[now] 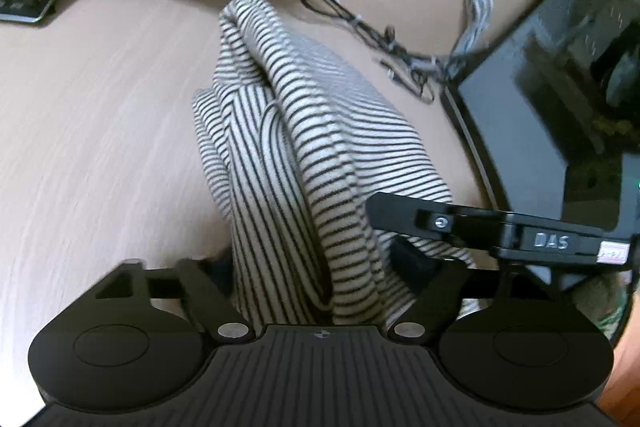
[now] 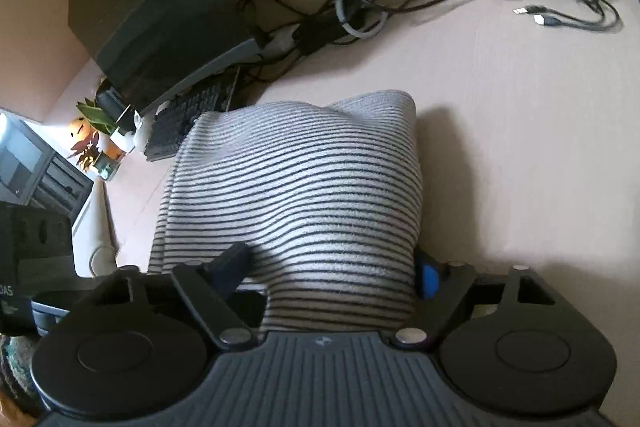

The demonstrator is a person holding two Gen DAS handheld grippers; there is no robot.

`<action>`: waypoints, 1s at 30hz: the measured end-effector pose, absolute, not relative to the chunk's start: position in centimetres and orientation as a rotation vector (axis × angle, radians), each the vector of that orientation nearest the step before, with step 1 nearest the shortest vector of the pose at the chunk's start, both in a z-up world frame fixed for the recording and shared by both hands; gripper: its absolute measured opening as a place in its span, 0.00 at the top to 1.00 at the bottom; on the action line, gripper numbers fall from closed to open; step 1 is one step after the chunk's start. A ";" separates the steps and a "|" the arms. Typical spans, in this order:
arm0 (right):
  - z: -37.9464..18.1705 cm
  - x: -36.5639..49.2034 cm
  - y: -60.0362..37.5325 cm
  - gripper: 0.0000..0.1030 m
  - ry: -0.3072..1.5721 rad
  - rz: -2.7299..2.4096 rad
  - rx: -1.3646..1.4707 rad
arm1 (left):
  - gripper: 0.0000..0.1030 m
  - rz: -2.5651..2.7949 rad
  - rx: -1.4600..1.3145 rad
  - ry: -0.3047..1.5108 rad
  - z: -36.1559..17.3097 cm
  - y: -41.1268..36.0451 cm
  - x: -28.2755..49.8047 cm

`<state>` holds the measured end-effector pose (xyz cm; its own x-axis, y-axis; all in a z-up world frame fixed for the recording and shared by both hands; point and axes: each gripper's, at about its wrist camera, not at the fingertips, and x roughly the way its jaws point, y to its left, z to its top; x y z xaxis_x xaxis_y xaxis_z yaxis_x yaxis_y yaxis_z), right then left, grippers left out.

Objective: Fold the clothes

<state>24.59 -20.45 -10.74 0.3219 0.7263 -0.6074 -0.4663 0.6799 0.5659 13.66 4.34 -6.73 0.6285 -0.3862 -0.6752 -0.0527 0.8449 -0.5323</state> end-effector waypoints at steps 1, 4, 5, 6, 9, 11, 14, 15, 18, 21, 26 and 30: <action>-10.5 24.5 -20.1 0.29 0.952 0.810 0.311 | 0.32 -0.198 -0.568 0.869 -6.7 5.0 13.3; -10.0 24.7 -17.9 0.39 0.943 0.867 0.313 | 0.35 -0.164 -0.596 0.835 -6.0 7.6 12.1; -9.9 24.8 -16.8 0.39 0.941 0.891 0.304 | 0.35 -0.148 -0.599 0.827 -5.7 8.5 11.7; -9.9 24.9 -15.4 0.40 0.942 0.913 0.295 | 0.35 -0.124 -0.602 0.819 -5.5 9.5 11.3; -9.8 25.0 -11.4 0.40 0.941 0.976 0.265 | 0.35 -0.046 -0.614 0.795 -4.8 12.7 10.0; -9.6 25.4 -8.8 0.42 0.936 1.019 0.248 | 0.35 -0.004 -0.620 0.779 -4.4 14.8 9.4; -9.1 25.9 -5.3 0.42 0.920 1.072 0.226 | 0.35 0.037 -0.627 0.755 -3.8 17.3 9.0; -8.9 26.0 -4.3 0.42 0.912 1.084 0.217 | 0.35 0.046 -0.628 0.747 -3.8 18.1 9.2; -8.9 26.8 -2.1 0.42 0.895 1.093 0.178 | 0.32 0.074 -0.635 0.744 -4.4 19.9 9.9; -9.6 27.5 -0.5 0.35 0.886 1.052 0.109 | 0.30 0.107 -0.632 0.764 -5.1 21.0 10.5; -8.6 26.5 -0.6 0.22 0.769 0.956 0.000 | 0.31 0.132 -0.511 0.685 -1.7 22.3 9.2; -6.3 24.0 -1.3 0.28 0.624 0.877 -0.077 | 0.44 0.132 -0.458 0.569 1.5 24.3 9.2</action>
